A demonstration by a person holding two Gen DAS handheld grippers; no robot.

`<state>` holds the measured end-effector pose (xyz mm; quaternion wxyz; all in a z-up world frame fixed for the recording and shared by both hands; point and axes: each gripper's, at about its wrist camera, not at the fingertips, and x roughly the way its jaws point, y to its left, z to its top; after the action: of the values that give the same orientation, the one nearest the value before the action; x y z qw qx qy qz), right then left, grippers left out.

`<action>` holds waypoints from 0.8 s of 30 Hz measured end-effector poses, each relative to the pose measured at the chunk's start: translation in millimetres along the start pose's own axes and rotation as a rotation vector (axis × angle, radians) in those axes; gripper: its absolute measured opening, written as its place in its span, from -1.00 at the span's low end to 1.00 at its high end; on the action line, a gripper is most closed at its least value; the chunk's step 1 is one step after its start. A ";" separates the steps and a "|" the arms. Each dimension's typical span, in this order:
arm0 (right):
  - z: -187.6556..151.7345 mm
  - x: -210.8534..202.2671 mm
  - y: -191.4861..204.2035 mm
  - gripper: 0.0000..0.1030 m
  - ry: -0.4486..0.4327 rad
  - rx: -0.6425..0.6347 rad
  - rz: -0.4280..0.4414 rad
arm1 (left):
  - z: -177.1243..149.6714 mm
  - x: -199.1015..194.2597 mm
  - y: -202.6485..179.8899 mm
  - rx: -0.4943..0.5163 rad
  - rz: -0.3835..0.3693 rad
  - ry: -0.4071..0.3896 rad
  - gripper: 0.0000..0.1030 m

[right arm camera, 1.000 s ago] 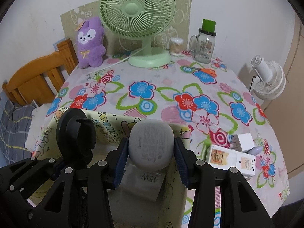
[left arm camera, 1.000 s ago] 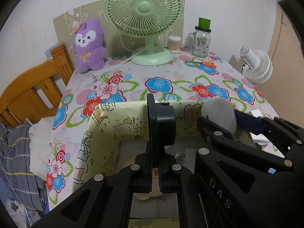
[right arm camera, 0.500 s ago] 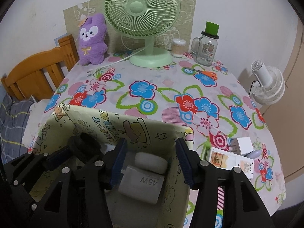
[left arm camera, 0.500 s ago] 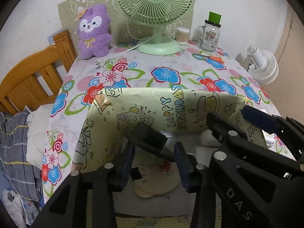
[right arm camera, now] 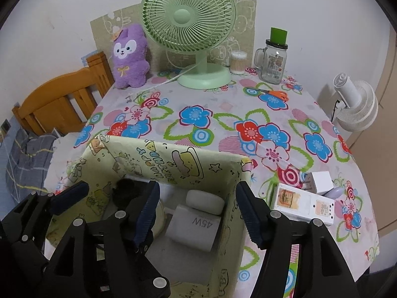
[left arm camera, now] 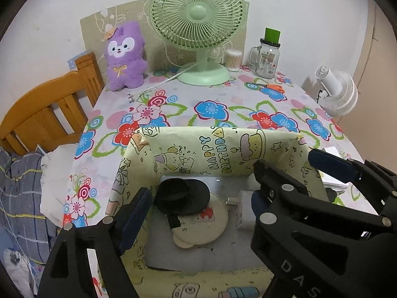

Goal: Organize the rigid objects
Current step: 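Withdraw both tools from the basket toward the white power strip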

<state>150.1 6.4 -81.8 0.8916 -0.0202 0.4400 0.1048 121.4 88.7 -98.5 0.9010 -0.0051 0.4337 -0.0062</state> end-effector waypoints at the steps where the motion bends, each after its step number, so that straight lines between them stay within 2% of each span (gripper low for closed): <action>1: -0.4 -2.1 -0.1 0.40 -0.003 -0.001 -0.002 | -0.2 -2.0 -0.7 0.001 0.001 -0.002 0.67; 2: -1.0 -5.4 -0.3 0.53 -0.010 -0.002 -0.023 | -0.9 -4.0 -2.0 0.003 0.001 -0.005 0.68; 5: -2.3 -14.9 -3.0 0.64 -0.044 -0.003 -0.041 | -1.7 -12.8 -6.9 0.015 -0.009 -0.032 0.70; 24: -5.6 -47.7 -33.9 0.82 -0.077 0.008 -0.087 | -3.2 -40.8 -46.9 0.061 -0.003 -0.091 0.75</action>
<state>124.6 -35.5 -49.5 0.9117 -0.0318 0.4043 0.0651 93.2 42.4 -67.9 0.9195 0.0217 0.3920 -0.0204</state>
